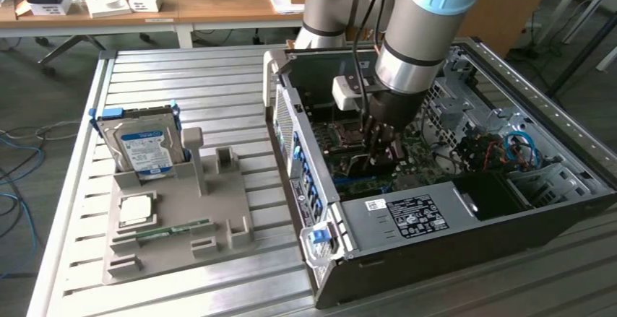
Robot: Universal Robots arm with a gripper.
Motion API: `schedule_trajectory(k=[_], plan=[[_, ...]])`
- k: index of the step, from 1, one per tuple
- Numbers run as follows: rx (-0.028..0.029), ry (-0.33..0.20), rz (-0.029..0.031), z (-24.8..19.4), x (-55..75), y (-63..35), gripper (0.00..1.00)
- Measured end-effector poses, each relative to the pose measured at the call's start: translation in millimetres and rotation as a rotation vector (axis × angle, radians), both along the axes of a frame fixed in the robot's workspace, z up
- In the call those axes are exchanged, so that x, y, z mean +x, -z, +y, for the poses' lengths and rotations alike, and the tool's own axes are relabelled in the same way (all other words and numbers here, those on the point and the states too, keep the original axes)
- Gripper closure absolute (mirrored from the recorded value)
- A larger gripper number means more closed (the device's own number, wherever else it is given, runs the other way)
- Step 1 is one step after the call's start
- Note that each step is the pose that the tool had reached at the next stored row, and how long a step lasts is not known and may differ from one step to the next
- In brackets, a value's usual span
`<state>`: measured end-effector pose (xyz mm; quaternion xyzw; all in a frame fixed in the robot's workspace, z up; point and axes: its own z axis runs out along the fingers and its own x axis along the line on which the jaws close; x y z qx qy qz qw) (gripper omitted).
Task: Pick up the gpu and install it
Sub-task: 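Insert the gpu into the slot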
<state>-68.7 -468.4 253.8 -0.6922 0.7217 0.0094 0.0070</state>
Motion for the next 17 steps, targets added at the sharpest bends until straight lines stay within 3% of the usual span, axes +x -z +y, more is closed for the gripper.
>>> schedule_trajectory(k=[2, 9, 17], plan=[[0.0004, 0.0, 0.0, 0.0, 0.0, 0.0, 0.74], [0.0114, 0.0, -0.0001, 0.1, 0.0, -0.1, 0.74], [0.0116, 0.0, -0.0001, 0.1, 0.0, -0.2, 0.74]])
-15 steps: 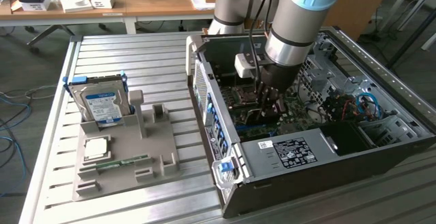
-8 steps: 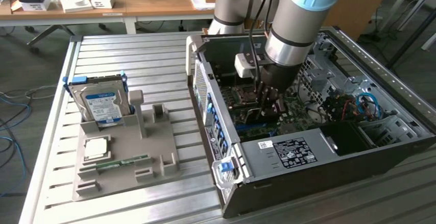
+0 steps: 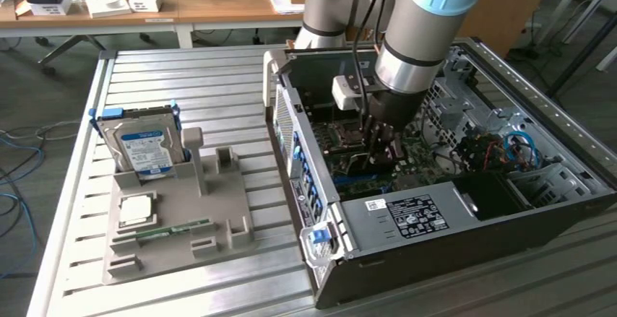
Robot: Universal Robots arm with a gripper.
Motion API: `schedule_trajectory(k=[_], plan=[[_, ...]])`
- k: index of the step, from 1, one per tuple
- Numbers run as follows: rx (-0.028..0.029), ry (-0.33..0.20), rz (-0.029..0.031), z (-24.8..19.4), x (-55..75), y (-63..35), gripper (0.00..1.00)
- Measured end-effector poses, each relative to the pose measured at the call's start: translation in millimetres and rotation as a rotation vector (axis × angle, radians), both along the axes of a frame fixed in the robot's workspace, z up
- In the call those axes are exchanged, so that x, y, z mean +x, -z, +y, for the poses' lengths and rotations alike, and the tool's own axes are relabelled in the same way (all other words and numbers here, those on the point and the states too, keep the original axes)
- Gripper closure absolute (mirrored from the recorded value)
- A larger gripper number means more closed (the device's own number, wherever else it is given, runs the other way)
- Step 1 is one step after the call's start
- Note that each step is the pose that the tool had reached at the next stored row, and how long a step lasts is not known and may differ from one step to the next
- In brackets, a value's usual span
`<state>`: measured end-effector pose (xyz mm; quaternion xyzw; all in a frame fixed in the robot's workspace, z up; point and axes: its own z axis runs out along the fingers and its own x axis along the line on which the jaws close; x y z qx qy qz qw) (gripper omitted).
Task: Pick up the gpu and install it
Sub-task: 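Insert the gpu into the slot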
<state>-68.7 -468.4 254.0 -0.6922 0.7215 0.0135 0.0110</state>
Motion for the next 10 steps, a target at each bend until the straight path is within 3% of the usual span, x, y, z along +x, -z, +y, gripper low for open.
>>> schedule_trajectory(k=[10], plan=[[0.0, -0.021, 0.0, 0.0, 0.0, 0.0, 0.74]])
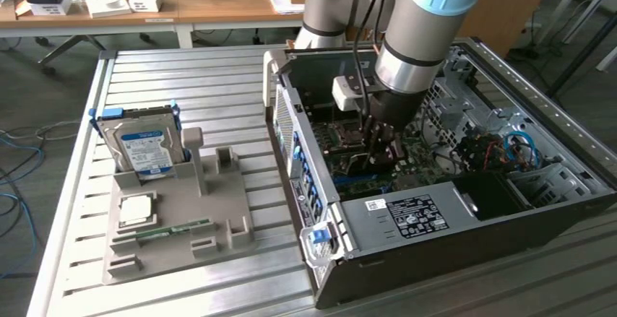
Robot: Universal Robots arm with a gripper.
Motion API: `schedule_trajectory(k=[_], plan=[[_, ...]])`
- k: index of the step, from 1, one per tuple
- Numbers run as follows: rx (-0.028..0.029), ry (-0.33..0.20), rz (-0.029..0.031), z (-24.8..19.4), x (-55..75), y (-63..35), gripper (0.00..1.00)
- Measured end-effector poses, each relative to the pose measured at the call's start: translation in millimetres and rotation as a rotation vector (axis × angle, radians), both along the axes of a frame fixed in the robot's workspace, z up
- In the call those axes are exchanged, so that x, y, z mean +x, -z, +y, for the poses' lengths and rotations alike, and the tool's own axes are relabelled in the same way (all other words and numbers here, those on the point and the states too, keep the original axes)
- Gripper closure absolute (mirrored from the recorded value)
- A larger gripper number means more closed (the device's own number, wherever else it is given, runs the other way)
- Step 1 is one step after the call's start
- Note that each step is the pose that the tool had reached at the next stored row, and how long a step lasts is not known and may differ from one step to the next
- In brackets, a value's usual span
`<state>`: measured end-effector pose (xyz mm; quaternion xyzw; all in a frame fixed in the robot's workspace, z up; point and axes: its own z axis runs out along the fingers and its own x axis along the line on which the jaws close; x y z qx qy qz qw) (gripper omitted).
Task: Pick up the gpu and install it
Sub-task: 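Insert the gpu into the slot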
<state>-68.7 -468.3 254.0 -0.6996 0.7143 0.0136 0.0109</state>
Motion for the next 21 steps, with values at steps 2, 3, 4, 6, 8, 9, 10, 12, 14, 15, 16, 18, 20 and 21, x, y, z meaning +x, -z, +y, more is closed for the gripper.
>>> schedule_trajectory(k=[2, 3, 4, 6, 8, 9, 10, 12, 14, 15, 16, 18, 20, 21], plan=[[0.0, -0.004, 0.0, 0.0, 0.0, 0.0, 0.74], [0.0, -0.004, 0.0, 0.0, 0.0, 0.0, 0.74], [0.0, -0.004, 0.0, 0.0, 0.0, 0.0, 0.74], [0.0, -0.004, 0.0, 0.0, 0.0, 0.0, 0.74], [0.0, -0.004, 0.0, 0.0, 0.1, 0.0, 0.74], [0.0001, -0.004, 0.0, 0.0, 0.4, 0.0, 0.74], [0.0001, -0.004, 0.0001, 0.0, 0.6, 0.0, 0.74], [0.0, -0.004, 0.0001, 0.0, 1.4, 0.0, 0.74], [0.0, -0.004, 0.0, 0.0, 2.5, 0.0, 0.74], [0.0, -0.004, 0.0, 0.0, 2.7, 0.0, 0.74], [0.0, -0.004, 0.0, 0.0, 2.7, 0.0, 0.74], [0.0, -0.004, 0.0, 0.0, 2.7, 0.0, 0.74], [0.0001, -0.005, 0.0, 0.2, 2.8, 0.1, 0.74], [0.0, -0.005, 0.0, 0.5, 2.7, 0.1, 0.74]])
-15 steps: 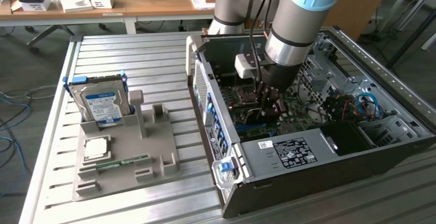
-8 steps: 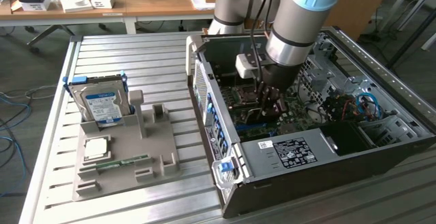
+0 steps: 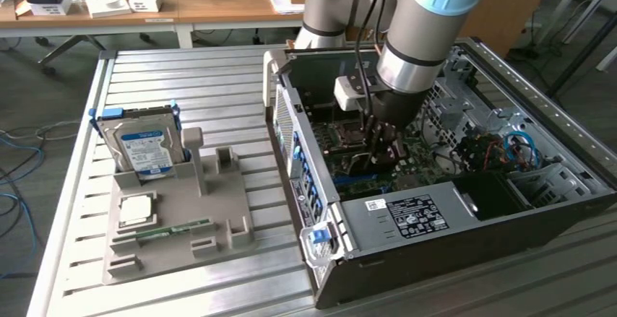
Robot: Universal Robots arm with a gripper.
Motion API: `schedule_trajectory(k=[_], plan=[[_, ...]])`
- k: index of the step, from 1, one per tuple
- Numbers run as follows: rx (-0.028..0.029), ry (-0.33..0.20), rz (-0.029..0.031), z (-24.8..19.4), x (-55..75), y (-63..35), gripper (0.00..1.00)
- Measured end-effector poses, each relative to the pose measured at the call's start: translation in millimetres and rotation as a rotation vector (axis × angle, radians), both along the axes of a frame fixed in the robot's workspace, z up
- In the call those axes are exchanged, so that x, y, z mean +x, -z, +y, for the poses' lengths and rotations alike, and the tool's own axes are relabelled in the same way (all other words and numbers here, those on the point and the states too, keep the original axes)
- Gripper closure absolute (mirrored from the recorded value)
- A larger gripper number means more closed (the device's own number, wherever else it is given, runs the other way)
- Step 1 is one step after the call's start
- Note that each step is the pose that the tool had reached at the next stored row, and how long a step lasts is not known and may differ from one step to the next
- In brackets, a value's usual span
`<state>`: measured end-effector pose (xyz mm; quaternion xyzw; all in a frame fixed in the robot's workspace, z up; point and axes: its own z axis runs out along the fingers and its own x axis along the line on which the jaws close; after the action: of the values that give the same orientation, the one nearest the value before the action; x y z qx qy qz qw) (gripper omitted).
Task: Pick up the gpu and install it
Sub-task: 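Insert the gpu into the slot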
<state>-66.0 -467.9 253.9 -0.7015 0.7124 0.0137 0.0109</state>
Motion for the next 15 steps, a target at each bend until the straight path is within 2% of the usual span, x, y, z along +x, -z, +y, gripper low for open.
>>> schedule_trajectory(k=[15], plan=[[0.0, -0.002, -0.0003, 0.7, -1.8, 0.5, 0.74]])
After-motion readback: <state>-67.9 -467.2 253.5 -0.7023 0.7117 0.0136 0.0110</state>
